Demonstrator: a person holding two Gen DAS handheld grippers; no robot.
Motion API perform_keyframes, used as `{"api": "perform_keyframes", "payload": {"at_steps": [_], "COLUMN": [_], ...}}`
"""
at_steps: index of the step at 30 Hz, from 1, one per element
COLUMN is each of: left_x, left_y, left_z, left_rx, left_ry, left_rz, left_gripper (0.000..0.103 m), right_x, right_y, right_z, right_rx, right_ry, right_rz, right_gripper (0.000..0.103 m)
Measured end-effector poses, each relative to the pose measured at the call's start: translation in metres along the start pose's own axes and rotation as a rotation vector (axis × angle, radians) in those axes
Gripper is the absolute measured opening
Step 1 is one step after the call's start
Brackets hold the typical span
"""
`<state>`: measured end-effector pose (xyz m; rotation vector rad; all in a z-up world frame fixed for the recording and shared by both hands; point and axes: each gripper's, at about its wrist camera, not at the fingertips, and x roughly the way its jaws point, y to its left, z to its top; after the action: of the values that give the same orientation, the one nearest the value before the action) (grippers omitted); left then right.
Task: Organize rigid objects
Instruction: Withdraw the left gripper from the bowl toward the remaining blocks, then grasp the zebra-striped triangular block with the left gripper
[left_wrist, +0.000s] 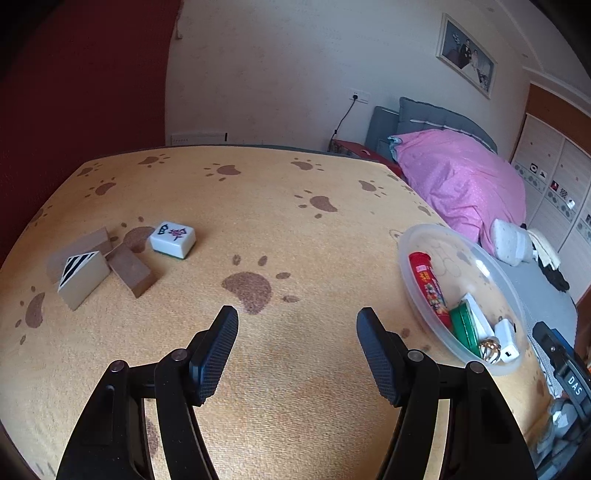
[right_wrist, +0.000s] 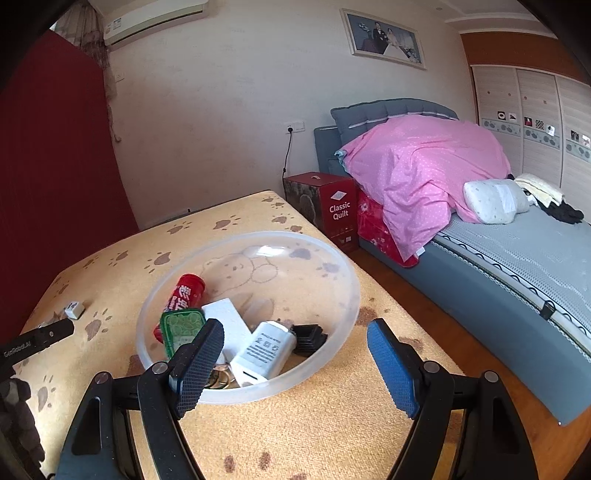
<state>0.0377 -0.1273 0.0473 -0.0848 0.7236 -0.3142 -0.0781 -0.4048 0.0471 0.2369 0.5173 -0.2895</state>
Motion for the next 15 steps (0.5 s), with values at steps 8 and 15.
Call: {"api": "perform_keyframes", "payload": {"at_steps": [8, 15], "left_x": [-0.009, -0.012], "left_y": [0.039, 0.083], "left_z": [0.006, 0.010], "left_rx": [-0.064, -0.143], "left_ry": [-0.025, -0.038], "left_rz": [0.054, 0.126], "left_gripper": [0.068, 0.068], "right_x": [-0.001, -0.001], "right_y": [0.030, 0.056], "right_z": [-0.003, -0.010], "right_rx": [-0.056, -0.108], "right_ry": [0.010, 0.032], "right_rz": [0.062, 0.114], "right_gripper": [0.083, 0.084]}}
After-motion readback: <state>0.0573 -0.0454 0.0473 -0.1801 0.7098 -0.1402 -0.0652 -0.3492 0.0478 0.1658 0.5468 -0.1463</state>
